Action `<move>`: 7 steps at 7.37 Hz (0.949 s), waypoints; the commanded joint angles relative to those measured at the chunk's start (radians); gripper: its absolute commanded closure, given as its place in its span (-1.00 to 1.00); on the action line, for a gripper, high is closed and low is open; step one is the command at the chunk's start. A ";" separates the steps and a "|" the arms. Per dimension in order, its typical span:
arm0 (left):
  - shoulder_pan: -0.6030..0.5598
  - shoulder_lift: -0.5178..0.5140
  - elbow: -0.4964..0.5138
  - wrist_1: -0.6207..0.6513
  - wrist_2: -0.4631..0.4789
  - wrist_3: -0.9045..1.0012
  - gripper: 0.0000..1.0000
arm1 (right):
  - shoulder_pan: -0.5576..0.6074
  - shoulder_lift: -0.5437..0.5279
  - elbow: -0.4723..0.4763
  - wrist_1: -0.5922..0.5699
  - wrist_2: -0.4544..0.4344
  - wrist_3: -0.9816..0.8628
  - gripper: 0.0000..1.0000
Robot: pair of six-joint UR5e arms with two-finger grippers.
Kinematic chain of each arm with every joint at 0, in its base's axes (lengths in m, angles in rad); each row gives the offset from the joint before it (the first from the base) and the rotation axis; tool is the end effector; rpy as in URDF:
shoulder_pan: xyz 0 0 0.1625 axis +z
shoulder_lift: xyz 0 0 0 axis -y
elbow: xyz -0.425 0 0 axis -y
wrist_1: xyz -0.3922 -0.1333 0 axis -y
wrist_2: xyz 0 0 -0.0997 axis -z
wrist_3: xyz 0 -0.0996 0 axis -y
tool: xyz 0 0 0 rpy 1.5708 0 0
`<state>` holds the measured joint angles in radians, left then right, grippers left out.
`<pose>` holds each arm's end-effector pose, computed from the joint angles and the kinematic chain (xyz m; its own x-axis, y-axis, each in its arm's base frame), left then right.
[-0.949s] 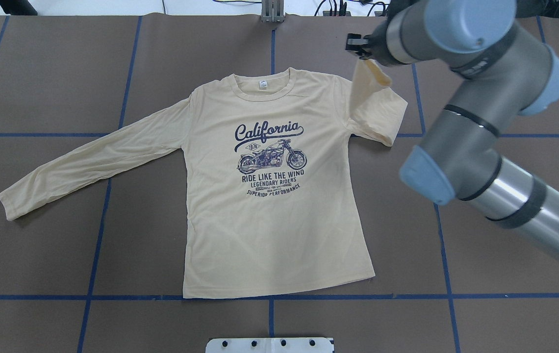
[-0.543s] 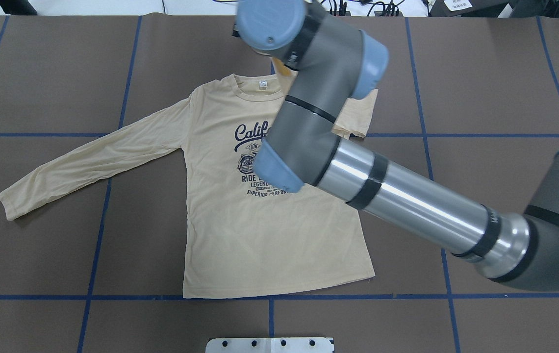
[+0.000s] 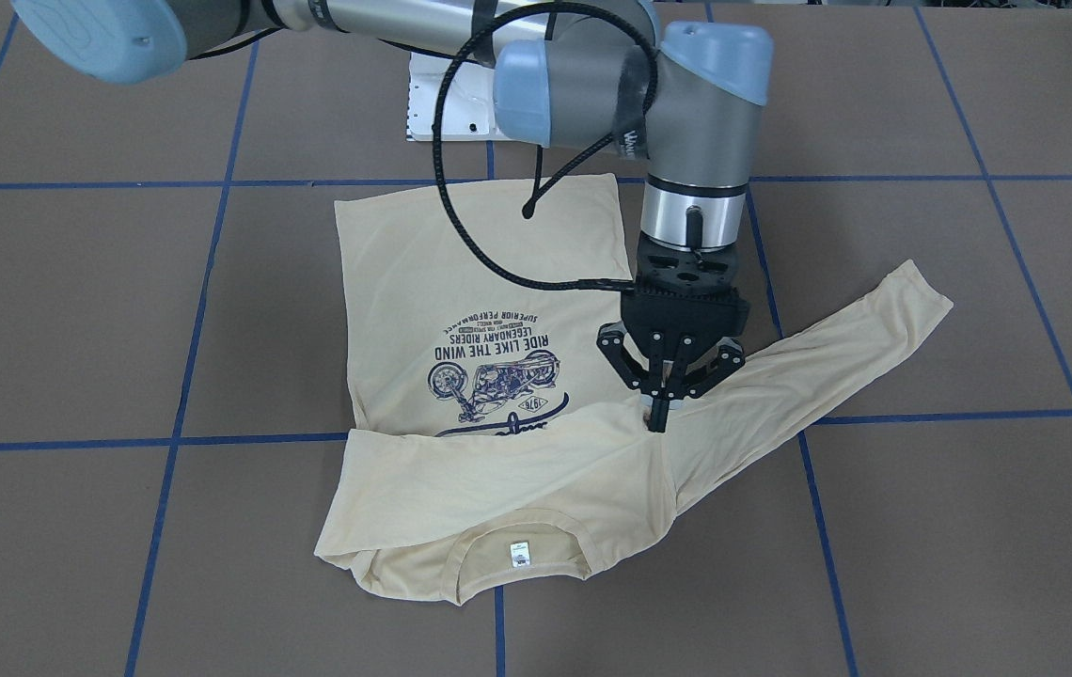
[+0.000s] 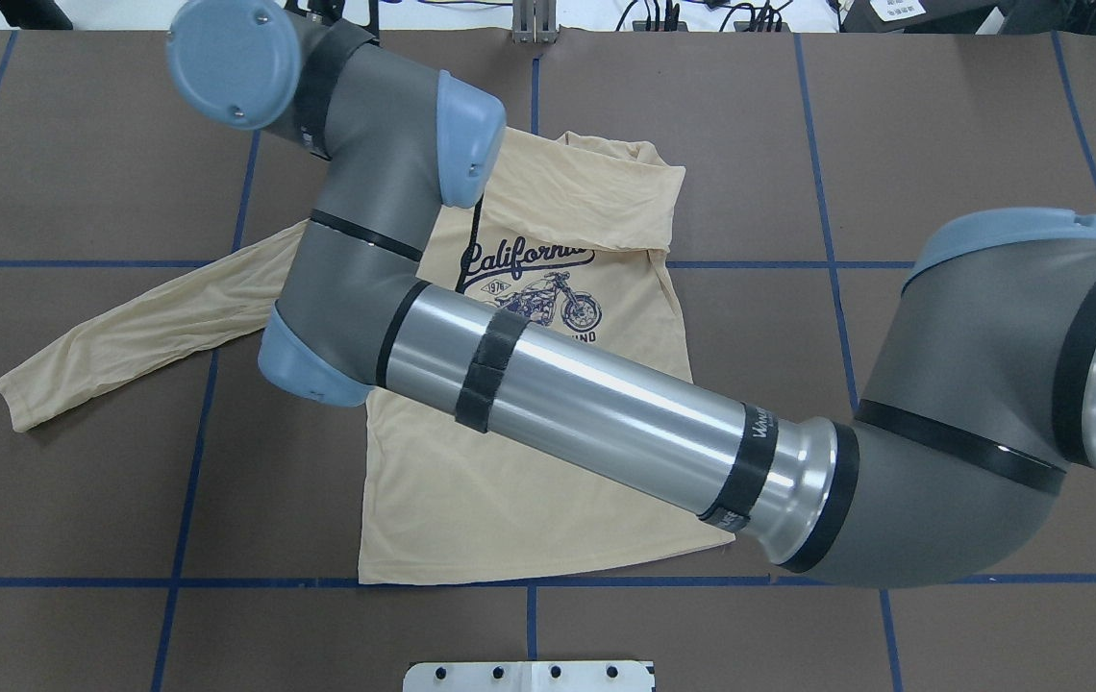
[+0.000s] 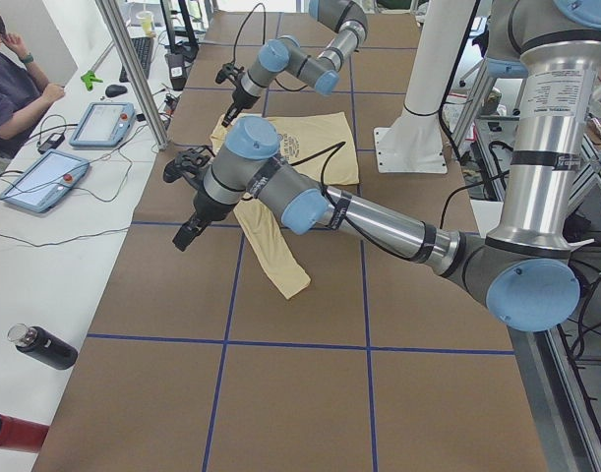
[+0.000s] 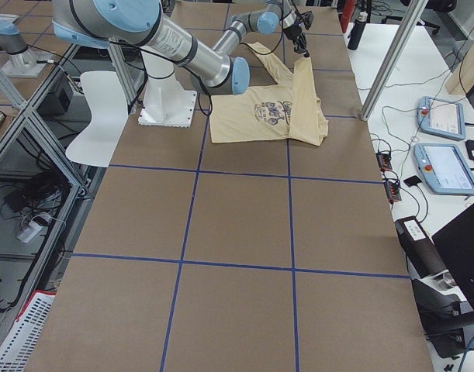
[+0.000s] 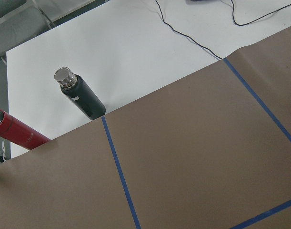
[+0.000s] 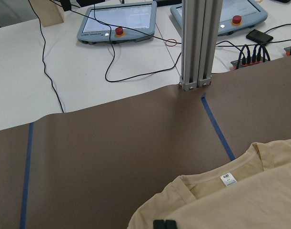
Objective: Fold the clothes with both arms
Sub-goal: 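Lift the sleeve and fold it across the shirt body with the right gripper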
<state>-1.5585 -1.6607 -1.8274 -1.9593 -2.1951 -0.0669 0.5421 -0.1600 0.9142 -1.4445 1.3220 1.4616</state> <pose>-0.0685 -0.5361 0.4457 0.8053 0.3514 -0.4775 0.0448 0.7670 0.6401 -0.6410 -0.5703 -0.0537 0.6144 0.2468 0.7494 -0.5993 0.7637 0.2399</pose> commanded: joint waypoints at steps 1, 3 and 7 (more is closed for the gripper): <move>0.000 -0.001 0.007 -0.001 0.000 -0.002 -1.00 | -0.025 0.056 -0.066 0.000 -0.010 0.017 -0.96; 0.000 -0.001 0.007 0.000 -0.002 -0.002 -1.00 | -0.019 0.094 -0.066 -0.008 0.008 0.000 -1.00; 0.146 -0.007 0.040 -0.123 -0.023 -0.004 -1.00 | 0.143 -0.051 0.186 -0.212 0.311 -0.157 -1.00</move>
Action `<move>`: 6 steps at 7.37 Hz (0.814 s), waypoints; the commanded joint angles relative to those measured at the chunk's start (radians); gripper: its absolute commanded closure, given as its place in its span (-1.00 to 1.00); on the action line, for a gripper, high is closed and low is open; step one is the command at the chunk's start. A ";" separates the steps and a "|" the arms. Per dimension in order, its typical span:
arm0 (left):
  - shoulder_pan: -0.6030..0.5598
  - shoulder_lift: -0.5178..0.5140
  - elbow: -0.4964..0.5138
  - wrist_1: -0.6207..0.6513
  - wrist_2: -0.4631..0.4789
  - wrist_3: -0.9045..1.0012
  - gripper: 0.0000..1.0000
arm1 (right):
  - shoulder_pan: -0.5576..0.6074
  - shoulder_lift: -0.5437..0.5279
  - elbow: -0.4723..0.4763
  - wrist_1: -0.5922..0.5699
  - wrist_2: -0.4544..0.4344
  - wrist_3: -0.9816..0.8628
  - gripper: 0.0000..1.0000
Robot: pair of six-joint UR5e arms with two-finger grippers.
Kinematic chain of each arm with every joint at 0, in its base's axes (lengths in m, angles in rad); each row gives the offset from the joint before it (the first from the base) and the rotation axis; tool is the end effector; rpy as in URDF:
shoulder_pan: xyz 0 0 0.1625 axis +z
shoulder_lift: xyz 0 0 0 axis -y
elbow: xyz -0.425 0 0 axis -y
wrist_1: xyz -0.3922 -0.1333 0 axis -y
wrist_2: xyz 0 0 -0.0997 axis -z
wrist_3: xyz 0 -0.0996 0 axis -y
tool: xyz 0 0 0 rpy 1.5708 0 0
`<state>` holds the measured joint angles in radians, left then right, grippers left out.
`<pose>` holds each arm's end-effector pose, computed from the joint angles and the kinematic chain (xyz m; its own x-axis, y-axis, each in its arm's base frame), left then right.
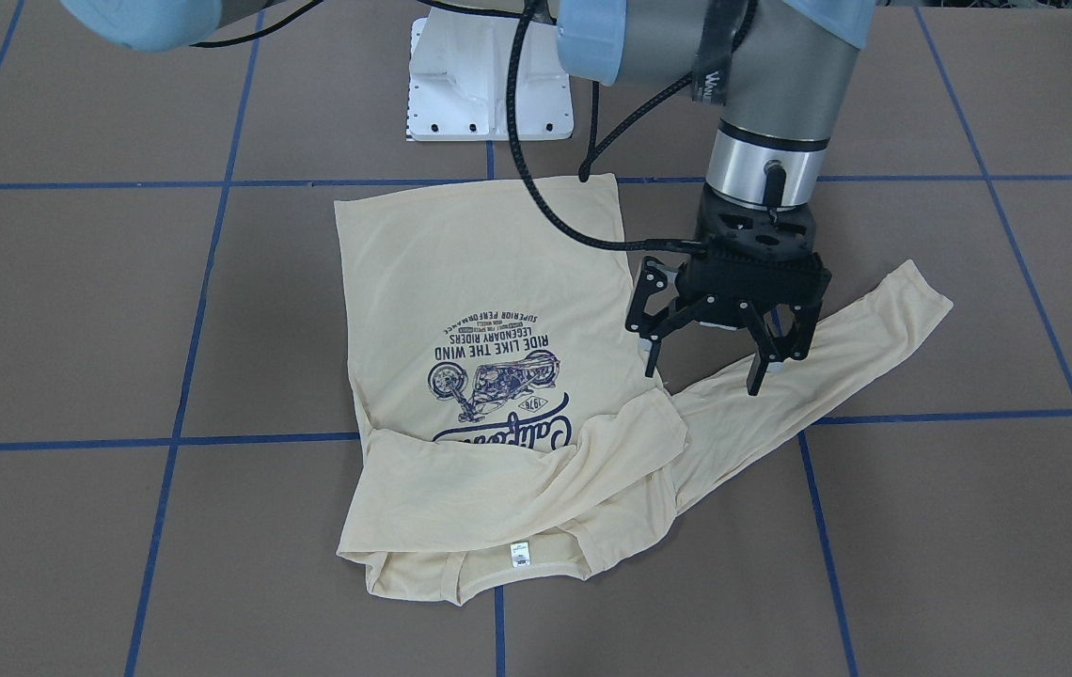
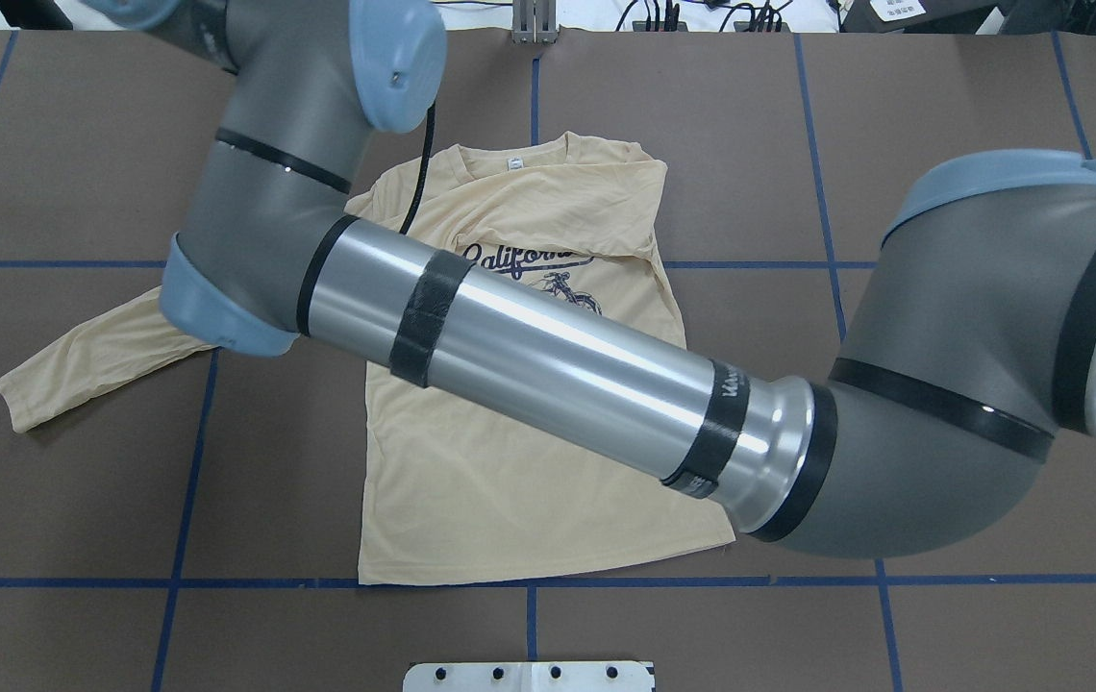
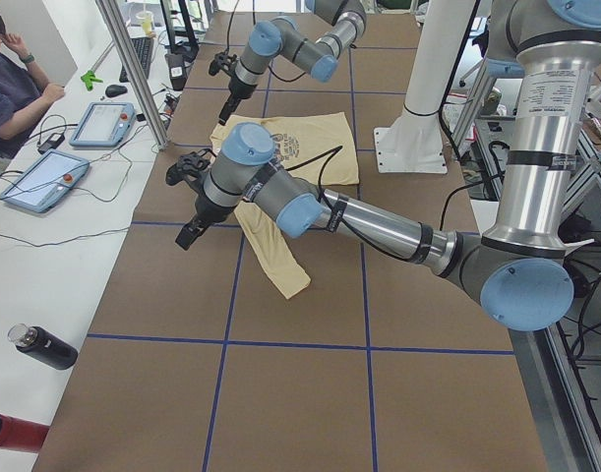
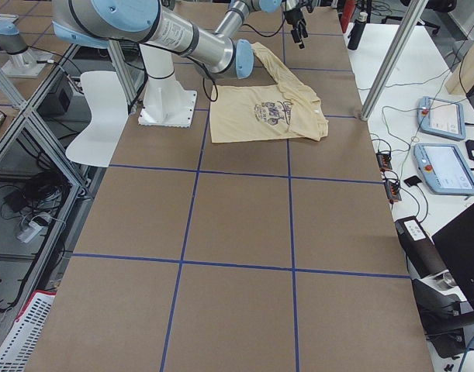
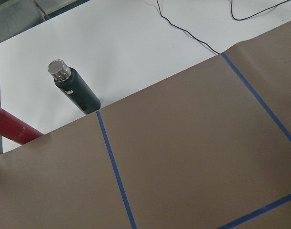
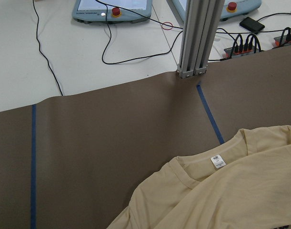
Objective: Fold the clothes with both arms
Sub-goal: 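Lift the sleeve and fold it across the shirt body with the right gripper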
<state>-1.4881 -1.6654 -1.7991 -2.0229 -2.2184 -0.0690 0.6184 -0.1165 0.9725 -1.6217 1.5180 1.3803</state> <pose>-0.0285 -0.5431 0.4481 0.7622 0.4363 -0.4782 -0.0065 0.7438 0.6683 -0.5878 -0.5883 -0.0872 0.6700 0.2446 0.7009 -0.4920 0.8534 0.1724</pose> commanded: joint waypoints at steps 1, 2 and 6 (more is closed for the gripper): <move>0.145 -0.004 0.026 -0.080 0.006 -0.008 -1.00 | 0.128 -0.182 0.208 -0.035 0.192 -0.157 -1.00; 0.170 0.007 0.032 -0.114 0.009 -0.111 -1.00 | 0.212 -0.284 0.304 -0.035 0.302 -0.264 -1.00; 0.411 0.234 0.034 -0.485 0.202 -0.443 -1.00 | 0.557 -1.003 0.881 -0.021 0.613 -0.889 -1.00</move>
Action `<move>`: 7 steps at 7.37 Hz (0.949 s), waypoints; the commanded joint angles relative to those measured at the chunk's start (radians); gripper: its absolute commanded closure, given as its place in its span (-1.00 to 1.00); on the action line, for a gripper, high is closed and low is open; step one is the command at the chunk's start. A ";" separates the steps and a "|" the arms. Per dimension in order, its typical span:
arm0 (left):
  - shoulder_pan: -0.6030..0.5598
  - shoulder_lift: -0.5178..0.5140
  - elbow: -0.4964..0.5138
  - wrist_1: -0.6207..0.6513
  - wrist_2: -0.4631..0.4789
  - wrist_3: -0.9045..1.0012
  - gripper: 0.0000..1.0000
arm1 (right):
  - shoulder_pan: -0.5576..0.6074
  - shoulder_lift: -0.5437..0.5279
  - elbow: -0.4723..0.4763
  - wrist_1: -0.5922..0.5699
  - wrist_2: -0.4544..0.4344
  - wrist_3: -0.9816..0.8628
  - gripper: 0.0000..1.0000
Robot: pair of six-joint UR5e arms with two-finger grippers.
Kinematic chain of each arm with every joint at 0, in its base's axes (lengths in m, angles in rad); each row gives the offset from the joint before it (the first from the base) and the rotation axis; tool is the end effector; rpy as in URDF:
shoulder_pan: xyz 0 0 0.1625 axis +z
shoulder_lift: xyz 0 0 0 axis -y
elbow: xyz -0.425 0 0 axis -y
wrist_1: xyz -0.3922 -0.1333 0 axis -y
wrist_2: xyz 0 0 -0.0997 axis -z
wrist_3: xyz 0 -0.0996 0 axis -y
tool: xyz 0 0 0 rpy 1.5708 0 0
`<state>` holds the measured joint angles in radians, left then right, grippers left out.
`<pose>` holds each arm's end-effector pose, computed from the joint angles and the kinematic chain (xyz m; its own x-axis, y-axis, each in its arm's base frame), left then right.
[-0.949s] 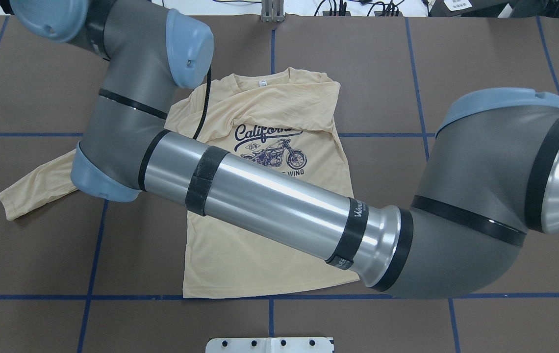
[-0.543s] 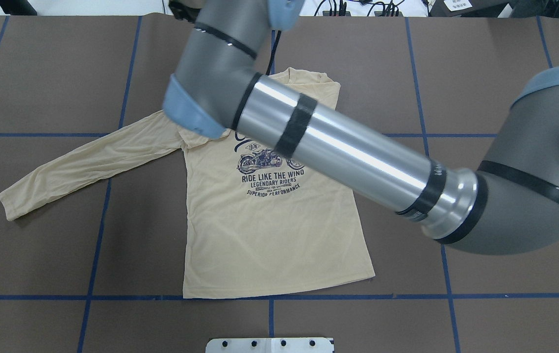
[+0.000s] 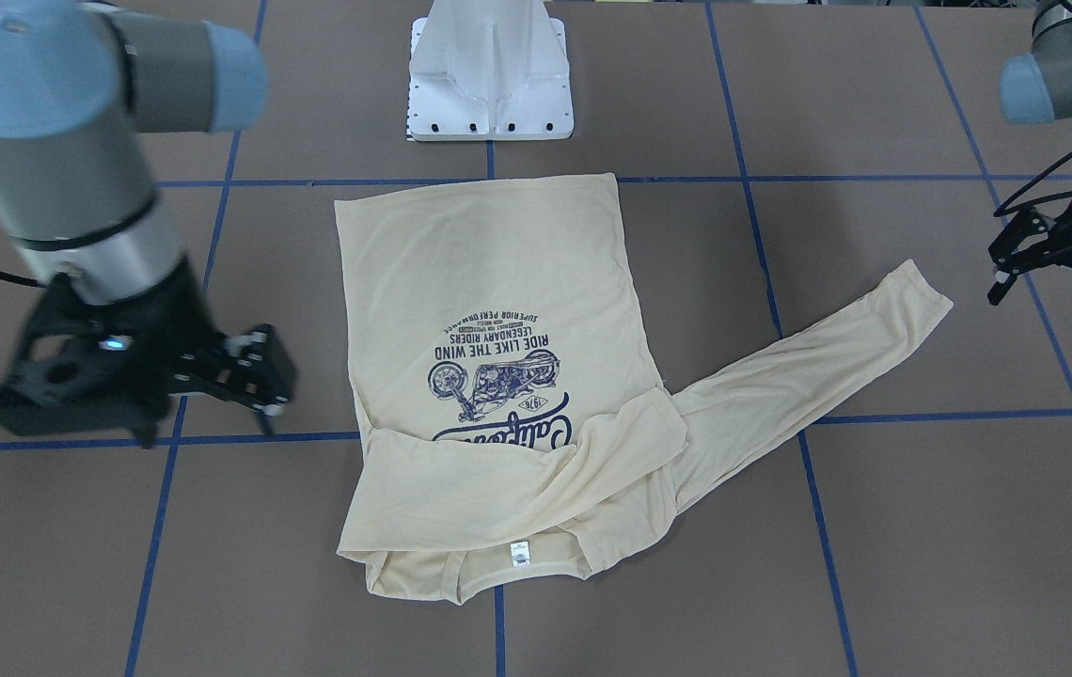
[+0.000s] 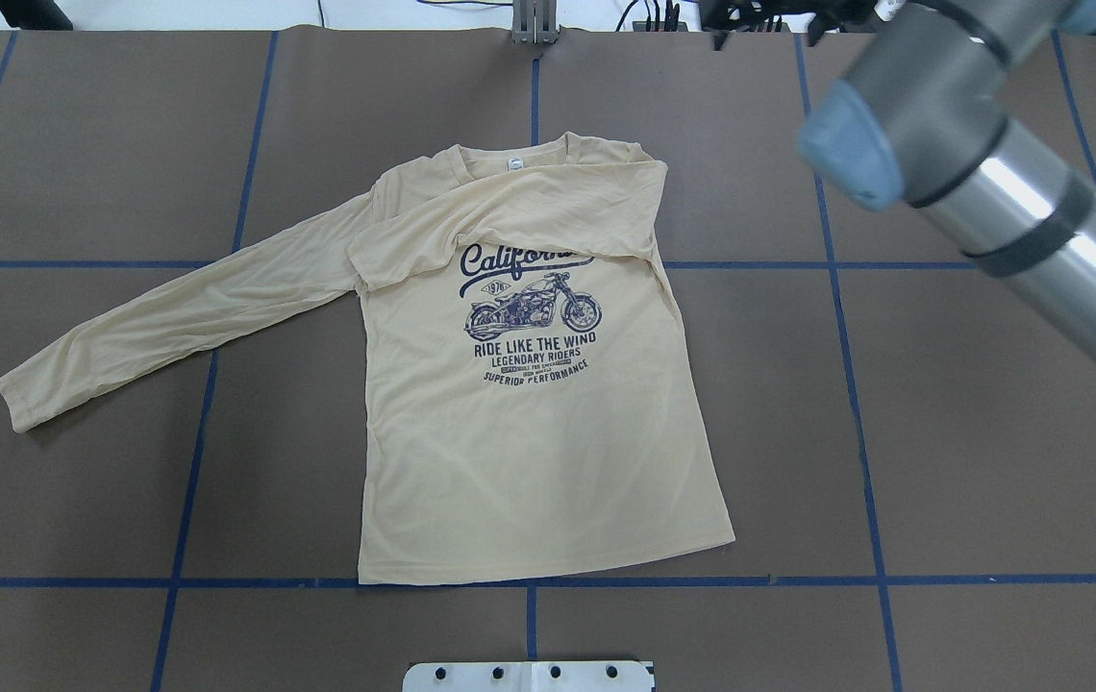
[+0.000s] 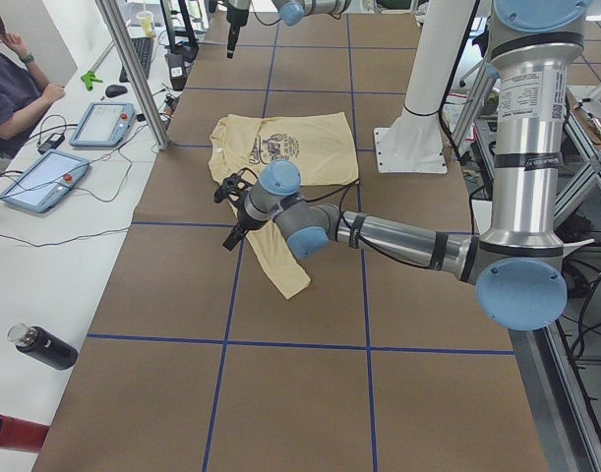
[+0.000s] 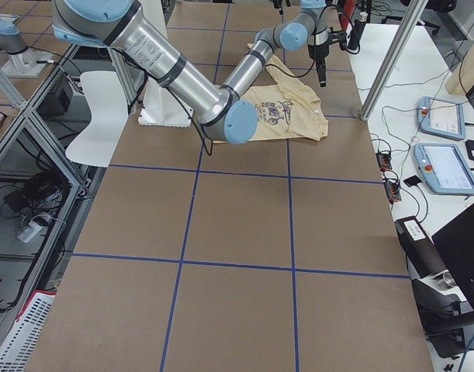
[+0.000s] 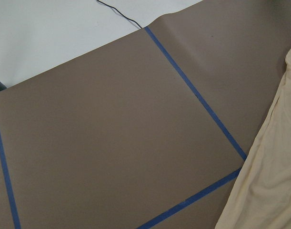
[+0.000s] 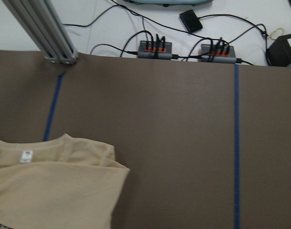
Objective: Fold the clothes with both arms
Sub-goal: 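Grasp the cuff of the other sleeve with the left gripper while the right arm withdraws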
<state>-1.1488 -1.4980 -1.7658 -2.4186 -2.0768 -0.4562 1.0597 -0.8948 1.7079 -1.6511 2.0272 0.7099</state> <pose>0.1217 -0.4787 0.5056 0.6713 0.4219 -0.6094 0.0715 0.7815 0.6198 -0.2494 -0.6276 0.2089 0.7214 -0.1055 0.6844 -0.1406 0.9455 0.2938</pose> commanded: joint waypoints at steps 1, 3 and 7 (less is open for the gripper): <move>0.098 0.106 0.000 -0.118 0.067 -0.056 -1.00 | 0.197 -0.365 0.197 0.010 0.157 -0.365 -1.00; 0.205 0.171 0.000 -0.171 0.177 -0.056 -1.00 | 0.368 -0.584 0.230 0.068 0.270 -0.588 -1.00; 0.357 0.202 0.060 -0.175 0.280 -0.055 -1.00 | 0.471 -0.766 0.237 0.177 0.311 -0.668 -1.00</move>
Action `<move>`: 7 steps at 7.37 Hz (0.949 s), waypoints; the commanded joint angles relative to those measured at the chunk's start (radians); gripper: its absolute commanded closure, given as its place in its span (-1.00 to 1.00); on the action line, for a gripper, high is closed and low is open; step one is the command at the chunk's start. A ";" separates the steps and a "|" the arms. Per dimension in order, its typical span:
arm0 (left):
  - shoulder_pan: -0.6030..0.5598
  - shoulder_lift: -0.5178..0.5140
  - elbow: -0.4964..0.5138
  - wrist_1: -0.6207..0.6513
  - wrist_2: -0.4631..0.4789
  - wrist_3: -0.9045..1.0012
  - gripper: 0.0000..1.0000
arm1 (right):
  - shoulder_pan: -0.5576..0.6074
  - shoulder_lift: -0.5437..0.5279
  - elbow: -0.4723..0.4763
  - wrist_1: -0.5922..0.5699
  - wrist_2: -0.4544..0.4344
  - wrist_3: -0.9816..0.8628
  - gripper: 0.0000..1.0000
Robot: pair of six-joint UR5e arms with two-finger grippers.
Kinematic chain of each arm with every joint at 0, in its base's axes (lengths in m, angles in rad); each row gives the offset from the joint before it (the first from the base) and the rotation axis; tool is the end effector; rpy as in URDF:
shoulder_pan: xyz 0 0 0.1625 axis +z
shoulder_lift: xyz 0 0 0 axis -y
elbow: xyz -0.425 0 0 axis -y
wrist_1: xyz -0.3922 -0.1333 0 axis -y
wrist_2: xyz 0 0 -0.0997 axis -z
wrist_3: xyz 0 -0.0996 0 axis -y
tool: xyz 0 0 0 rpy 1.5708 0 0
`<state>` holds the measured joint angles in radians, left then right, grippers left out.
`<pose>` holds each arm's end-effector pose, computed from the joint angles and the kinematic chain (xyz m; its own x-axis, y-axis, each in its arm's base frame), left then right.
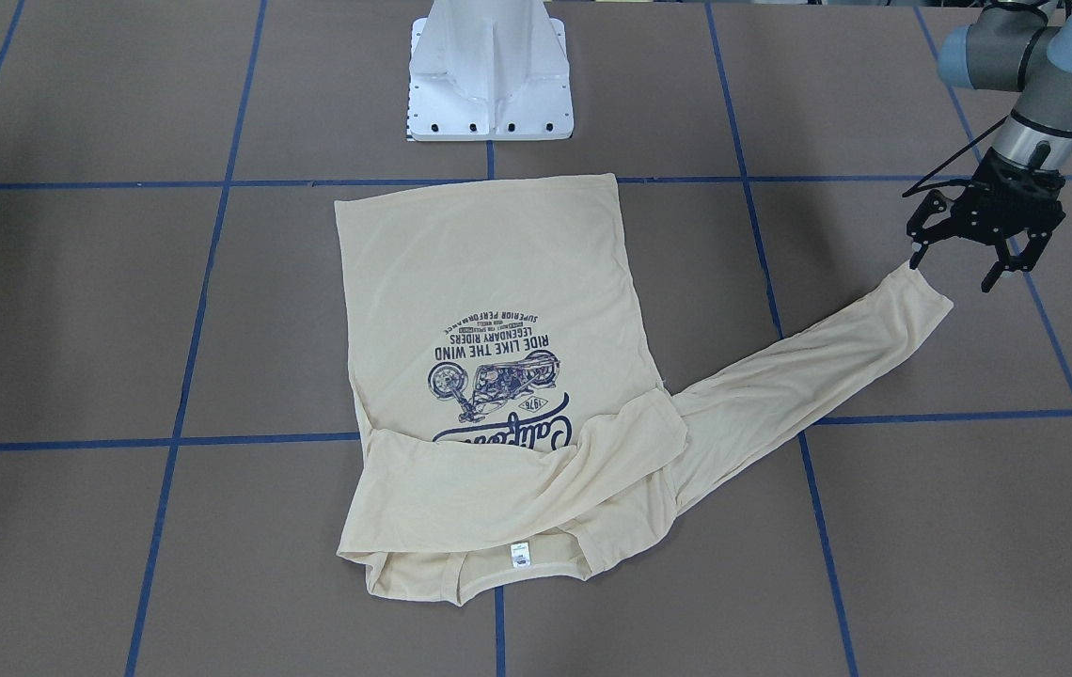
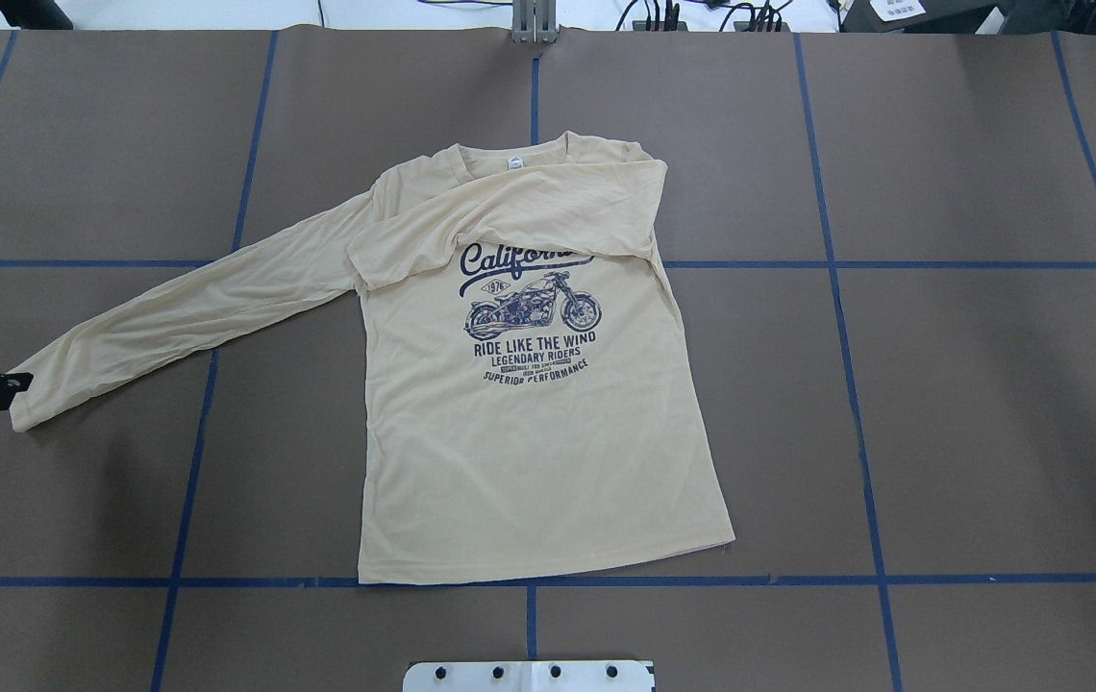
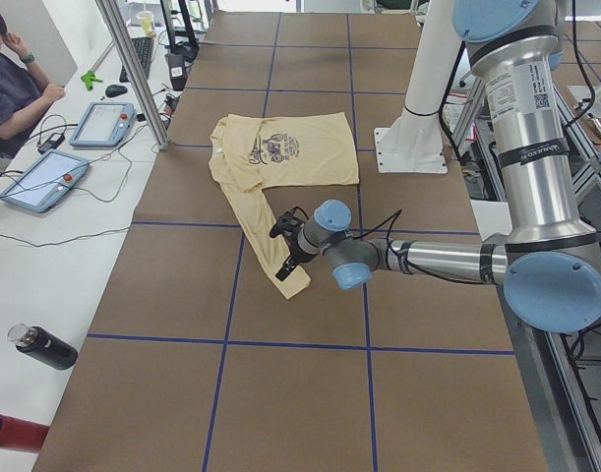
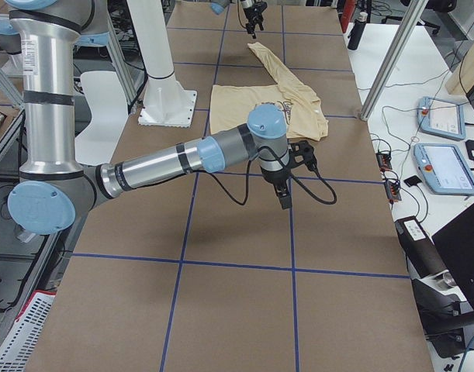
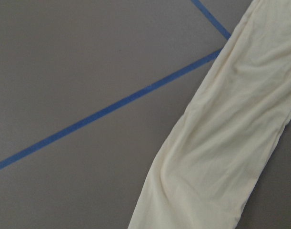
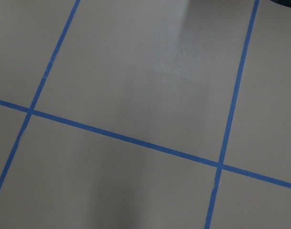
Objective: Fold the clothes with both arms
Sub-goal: 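Grasp the cuff of the other sleeve with the left gripper while the right arm withdraws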
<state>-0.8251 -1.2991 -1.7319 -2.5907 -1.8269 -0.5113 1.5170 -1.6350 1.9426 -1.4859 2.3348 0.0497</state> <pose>0.2008 -0.3767 0.5957 0.7054 0.4797 -0.5218 -0.0821 0.7866 0.6120 0.0392 -0.4689 0.4962 0.7084 -0.2569 0.6574 0.0145 0.9365 0.3503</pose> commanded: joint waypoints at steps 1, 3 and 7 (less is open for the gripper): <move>0.062 0.001 0.034 -0.008 0.031 0.001 -1.00 | 0.014 -0.028 0.002 0.012 0.002 -0.008 -1.00; 0.109 0.003 0.034 -0.008 0.029 0.002 -0.99 | 0.014 -0.029 0.002 0.012 0.000 -0.008 -1.00; 0.116 0.004 0.034 -0.008 0.029 0.010 -0.25 | 0.014 -0.028 0.001 0.012 -0.002 -0.002 -1.00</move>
<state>-0.7097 -1.2958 -1.6982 -2.5985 -1.7978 -0.5023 1.5309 -1.6641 1.9450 -1.4741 2.3333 0.0440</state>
